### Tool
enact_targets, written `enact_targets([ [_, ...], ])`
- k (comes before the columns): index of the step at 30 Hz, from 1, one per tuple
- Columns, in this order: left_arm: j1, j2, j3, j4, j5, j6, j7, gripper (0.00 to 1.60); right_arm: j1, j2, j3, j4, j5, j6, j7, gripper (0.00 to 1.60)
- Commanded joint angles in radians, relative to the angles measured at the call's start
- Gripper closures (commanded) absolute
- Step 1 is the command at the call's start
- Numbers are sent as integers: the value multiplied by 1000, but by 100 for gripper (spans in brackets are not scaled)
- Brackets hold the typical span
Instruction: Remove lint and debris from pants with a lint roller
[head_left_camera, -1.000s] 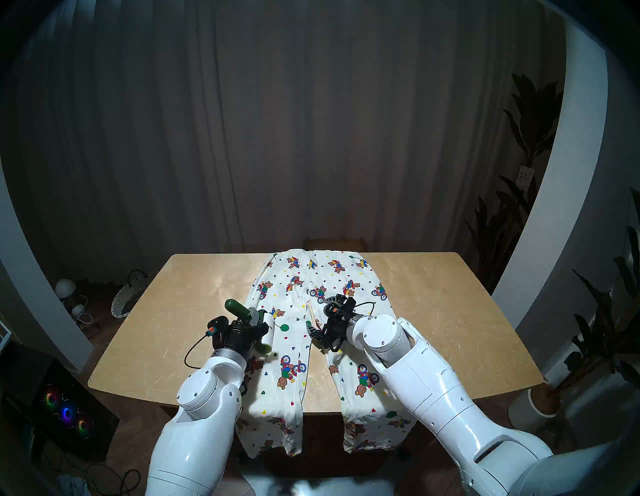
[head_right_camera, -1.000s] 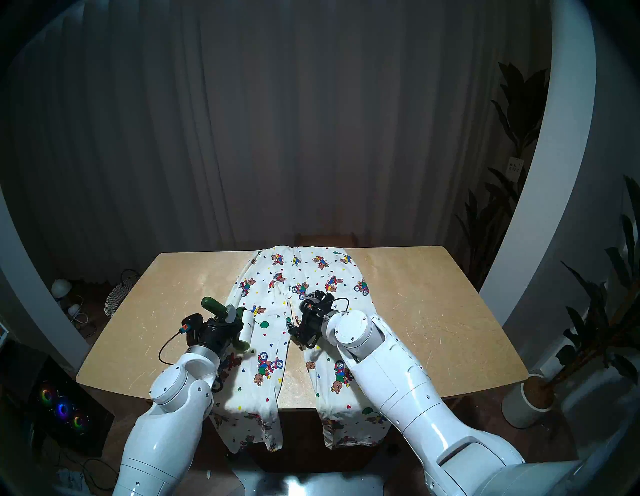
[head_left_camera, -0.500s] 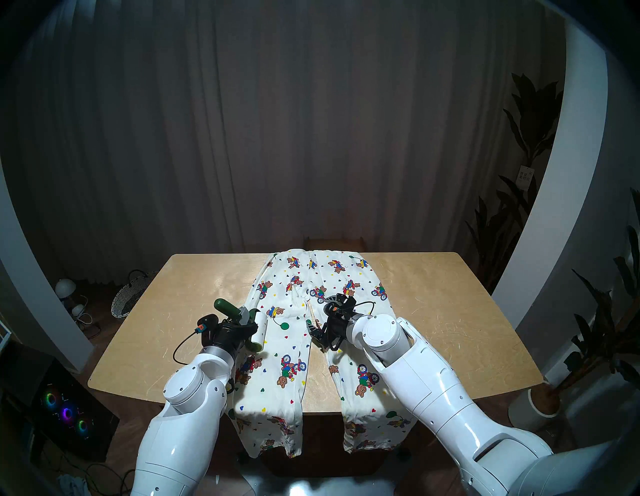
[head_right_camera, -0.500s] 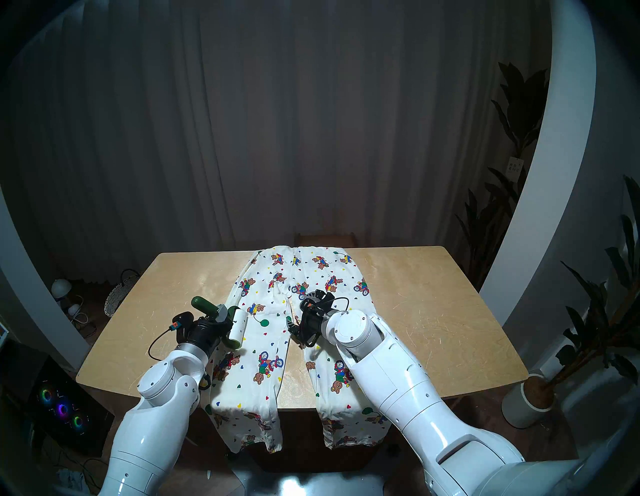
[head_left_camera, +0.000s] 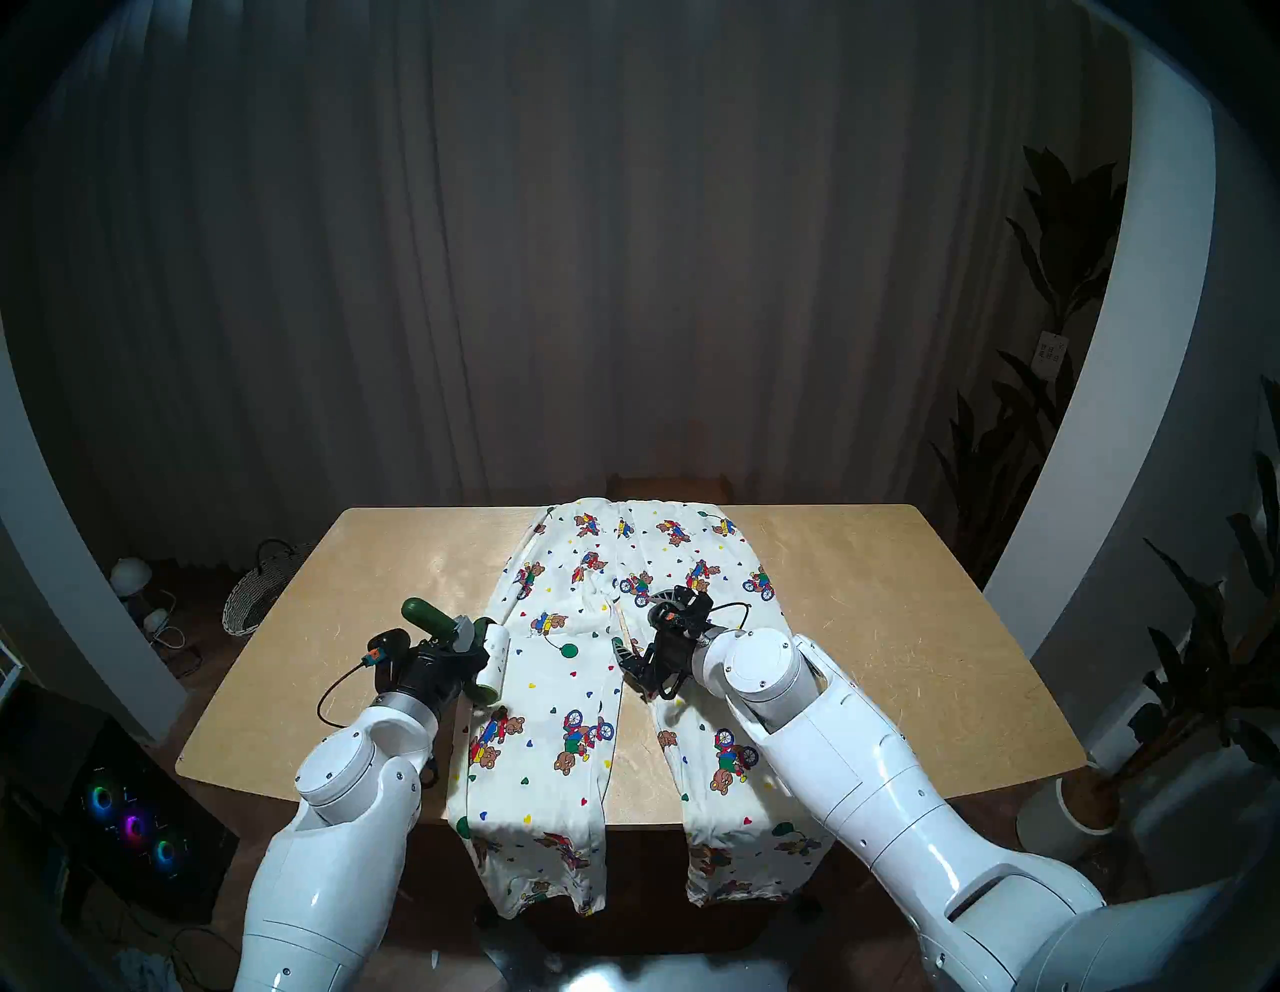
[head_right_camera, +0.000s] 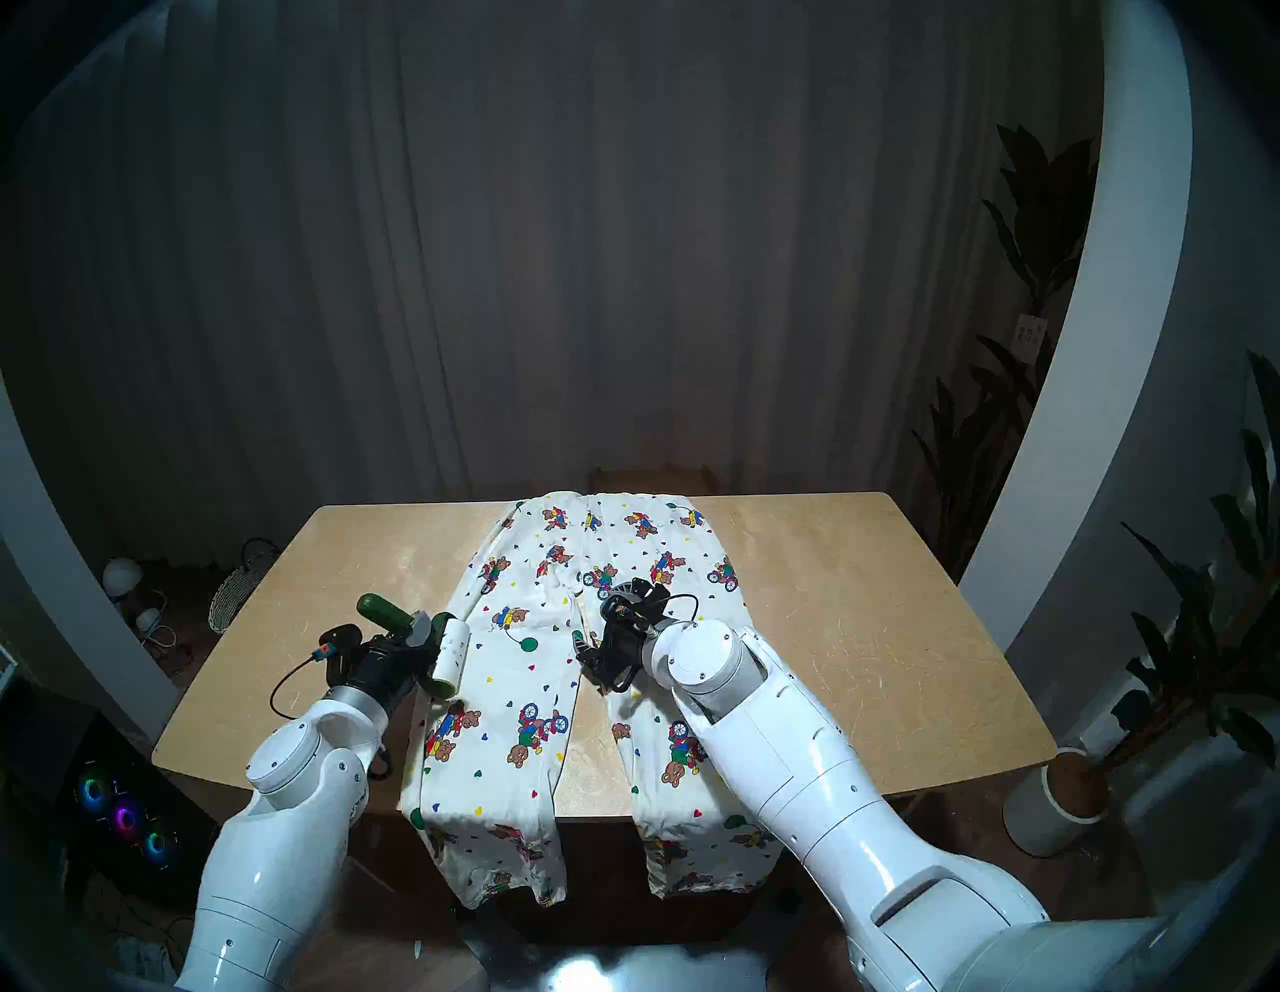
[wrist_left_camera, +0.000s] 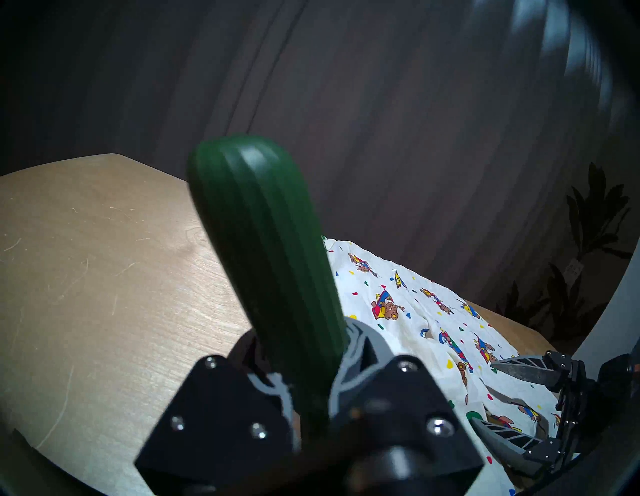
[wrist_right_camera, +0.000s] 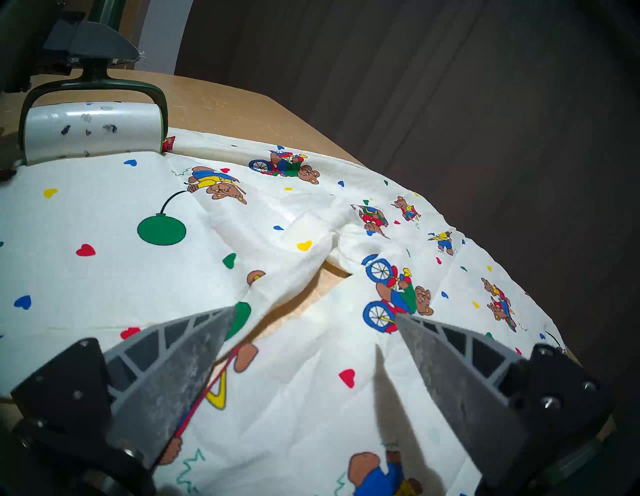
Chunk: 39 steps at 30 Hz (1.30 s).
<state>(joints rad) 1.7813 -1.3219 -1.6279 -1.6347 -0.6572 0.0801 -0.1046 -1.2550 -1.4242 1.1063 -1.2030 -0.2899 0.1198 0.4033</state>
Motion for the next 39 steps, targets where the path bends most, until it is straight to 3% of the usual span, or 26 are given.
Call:
enact_targets([
  [1, 11, 28, -34, -3, -11, -11, -24, 160, -55, 16, -22, 62, -15, 22, 0, 0],
  [18, -1, 71, -77, 29, -36, -18, -77, 160, -68, 26, -40, 51, -5, 24, -20, 0],
  [31, -62, 108, -135, 71, -70, -18, -99, 160, -68, 31, -53, 51, 4, 23, -35, 0],
  [39, -137, 109, -223, 64, -242, 53, -156, 160, -74, 35, -43, 40, 25, 13, -43, 0],
])
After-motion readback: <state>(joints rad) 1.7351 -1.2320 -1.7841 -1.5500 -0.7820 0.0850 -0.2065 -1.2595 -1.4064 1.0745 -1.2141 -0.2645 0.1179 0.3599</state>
